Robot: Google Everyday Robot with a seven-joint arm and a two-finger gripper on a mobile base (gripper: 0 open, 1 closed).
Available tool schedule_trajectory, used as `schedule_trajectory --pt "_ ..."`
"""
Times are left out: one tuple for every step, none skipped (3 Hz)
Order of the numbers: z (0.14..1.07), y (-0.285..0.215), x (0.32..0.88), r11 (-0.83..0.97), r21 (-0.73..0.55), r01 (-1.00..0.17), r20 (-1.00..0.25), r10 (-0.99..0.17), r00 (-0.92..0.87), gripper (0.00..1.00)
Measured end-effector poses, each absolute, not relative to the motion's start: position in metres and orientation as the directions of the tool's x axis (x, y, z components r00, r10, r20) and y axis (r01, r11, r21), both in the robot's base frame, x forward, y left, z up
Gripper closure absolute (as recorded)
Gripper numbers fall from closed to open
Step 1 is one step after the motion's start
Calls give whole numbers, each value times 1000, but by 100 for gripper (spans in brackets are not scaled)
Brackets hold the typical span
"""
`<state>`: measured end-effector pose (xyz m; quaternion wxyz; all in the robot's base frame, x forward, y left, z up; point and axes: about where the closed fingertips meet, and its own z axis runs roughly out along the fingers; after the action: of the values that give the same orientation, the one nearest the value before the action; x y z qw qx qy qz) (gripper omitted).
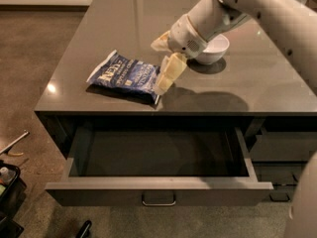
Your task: Place blue chip bag into top drawer
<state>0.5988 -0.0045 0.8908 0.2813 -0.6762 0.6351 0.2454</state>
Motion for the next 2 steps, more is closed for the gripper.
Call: schedule_trajectory --pt "868 2 604 -50 -22 -999 -695 -717 51 0" --pt "850 8 604 -53 21 -998 -703 -711 23 0"
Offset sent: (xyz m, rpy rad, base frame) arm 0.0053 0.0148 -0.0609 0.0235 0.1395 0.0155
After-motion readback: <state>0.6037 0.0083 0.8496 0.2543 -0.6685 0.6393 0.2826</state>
